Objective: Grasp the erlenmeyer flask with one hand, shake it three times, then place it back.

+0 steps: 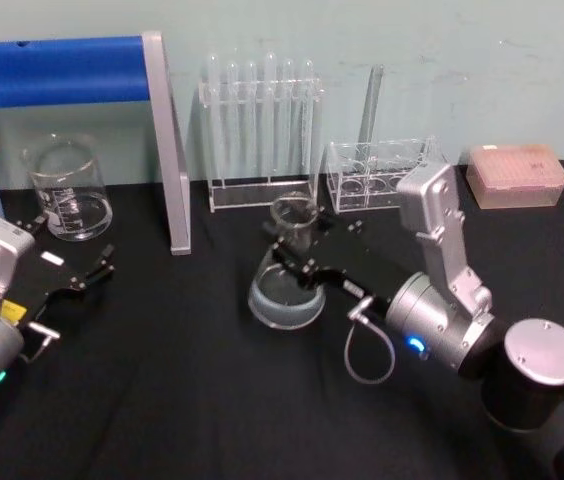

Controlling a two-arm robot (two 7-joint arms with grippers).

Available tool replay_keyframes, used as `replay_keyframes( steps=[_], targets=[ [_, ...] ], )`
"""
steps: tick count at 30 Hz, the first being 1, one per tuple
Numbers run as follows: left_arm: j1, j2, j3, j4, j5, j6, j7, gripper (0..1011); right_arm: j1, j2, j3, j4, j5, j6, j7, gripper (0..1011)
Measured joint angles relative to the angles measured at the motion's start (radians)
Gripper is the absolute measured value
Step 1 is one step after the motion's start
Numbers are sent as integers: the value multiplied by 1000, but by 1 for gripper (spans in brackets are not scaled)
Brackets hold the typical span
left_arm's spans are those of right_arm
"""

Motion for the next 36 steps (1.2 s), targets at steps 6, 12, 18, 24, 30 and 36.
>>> replay_keyframes(
  steps=[6,12,18,24,30,36],
  targets=[
    [0,0,0,0,0,0,0,1001,25,-8,45,43,-10,-8,-40,449],
    [0,0,0,0,0,0,0,1001,44,-18,89,79,-17,-12,-72,449],
    [0,0,0,0,0,0,0,1001,54,-27,123,102,-25,-13,-91,449],
    [0,0,0,0,0,0,0,1001,62,-35,149,120,-34,-14,-104,449],
    [0,0,0,0,0,0,0,1001,65,-41,166,129,-42,-15,-110,449],
    [0,0,0,0,0,0,0,1001,68,-46,179,135,-50,-14,-112,449]
  ],
)
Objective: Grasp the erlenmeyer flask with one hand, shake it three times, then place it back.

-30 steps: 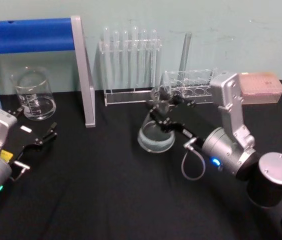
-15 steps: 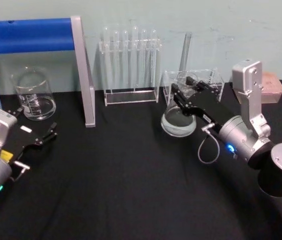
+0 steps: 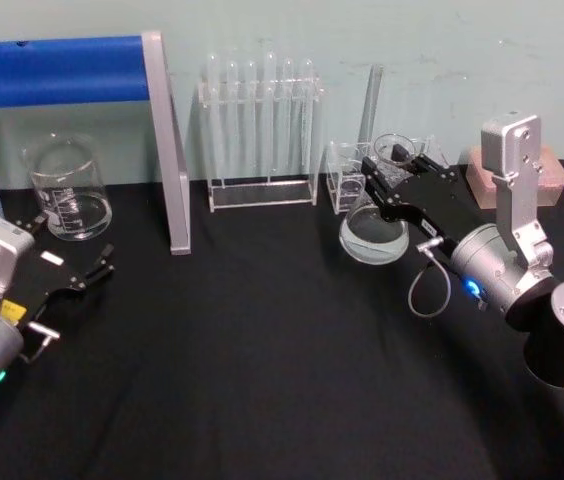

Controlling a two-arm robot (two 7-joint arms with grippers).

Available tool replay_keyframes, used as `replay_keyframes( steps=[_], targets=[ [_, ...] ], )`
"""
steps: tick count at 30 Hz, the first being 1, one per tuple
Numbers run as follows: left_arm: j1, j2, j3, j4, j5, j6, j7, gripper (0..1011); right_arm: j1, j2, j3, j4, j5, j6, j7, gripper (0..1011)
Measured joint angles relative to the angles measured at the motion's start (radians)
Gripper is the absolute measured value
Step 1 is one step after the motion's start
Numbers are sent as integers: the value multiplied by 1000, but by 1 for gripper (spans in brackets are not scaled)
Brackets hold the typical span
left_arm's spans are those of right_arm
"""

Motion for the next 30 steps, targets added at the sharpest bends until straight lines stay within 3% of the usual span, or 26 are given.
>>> replay_keyframes(
  steps=[10,16,30],
  targets=[
    [0,0,0,0,0,0,0,1001,-7,-5,1,-10,-6,5,14,449],
    [0,0,0,0,0,0,0,1001,-24,-8,-19,-40,-2,15,39,449],
    [0,0,0,0,0,0,0,1001,-83,12,-114,-140,27,35,121,449]
  ],
)
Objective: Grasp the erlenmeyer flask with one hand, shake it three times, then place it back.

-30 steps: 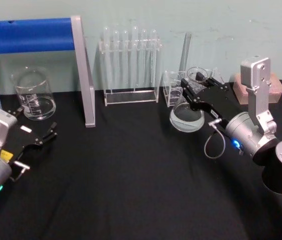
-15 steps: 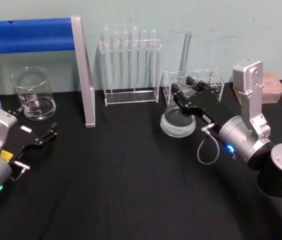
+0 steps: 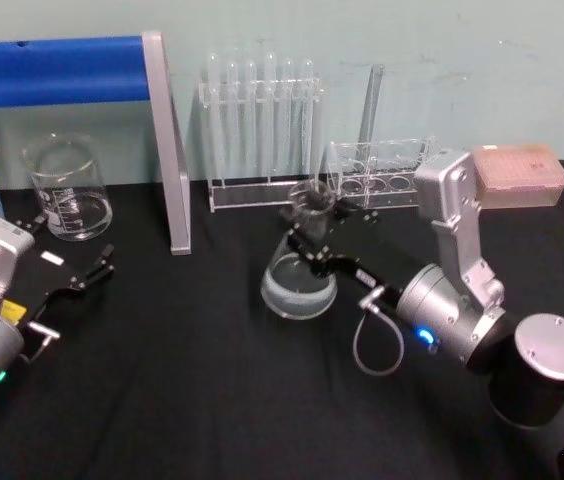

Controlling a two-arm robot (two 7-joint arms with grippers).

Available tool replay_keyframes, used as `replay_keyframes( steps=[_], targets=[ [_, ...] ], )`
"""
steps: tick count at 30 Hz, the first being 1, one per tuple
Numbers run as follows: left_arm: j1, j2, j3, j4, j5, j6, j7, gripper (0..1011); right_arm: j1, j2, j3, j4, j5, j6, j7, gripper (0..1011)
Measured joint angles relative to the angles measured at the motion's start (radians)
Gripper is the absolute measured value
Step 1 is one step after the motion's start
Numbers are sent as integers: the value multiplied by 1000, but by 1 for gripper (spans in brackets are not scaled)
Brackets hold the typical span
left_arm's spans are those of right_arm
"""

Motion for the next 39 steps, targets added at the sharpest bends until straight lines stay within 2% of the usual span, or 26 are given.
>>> replay_keyframes(
  steps=[11,24,32,39],
  targets=[
    [0,0,0,0,0,0,0,1001,-32,37,-67,-61,26,-1,49,449],
    [0,0,0,0,0,0,0,1001,-41,65,-107,-90,44,-10,65,449],
    [0,0,0,0,0,0,0,1001,-23,64,-97,-66,45,-14,37,449],
    [0,0,0,0,0,0,0,1001,3,54,-60,-23,38,-23,-4,449]
  ],
)
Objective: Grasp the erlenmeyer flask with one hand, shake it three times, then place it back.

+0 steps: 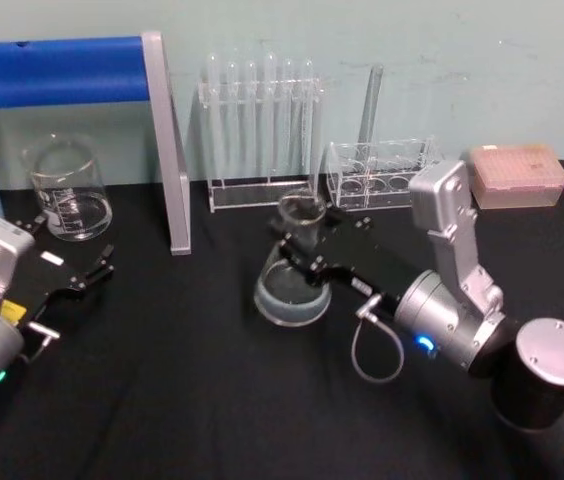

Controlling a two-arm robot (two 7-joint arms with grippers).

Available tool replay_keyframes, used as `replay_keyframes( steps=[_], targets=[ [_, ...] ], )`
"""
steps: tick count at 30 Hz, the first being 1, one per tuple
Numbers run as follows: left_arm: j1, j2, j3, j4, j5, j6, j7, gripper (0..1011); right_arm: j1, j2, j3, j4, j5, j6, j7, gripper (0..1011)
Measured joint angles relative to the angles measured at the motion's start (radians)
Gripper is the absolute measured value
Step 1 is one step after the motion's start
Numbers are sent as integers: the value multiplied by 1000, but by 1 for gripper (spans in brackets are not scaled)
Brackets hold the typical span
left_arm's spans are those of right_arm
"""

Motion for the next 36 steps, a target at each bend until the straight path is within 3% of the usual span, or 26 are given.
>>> replay_keyframes(
  steps=[18,36],
  targets=[
    [0,0,0,0,0,0,0,1001,59,-26,118,100,-37,-20,-86,449],
    [0,0,0,0,0,0,0,1001,70,-49,164,126,-59,-21,-100,449]
  ],
)
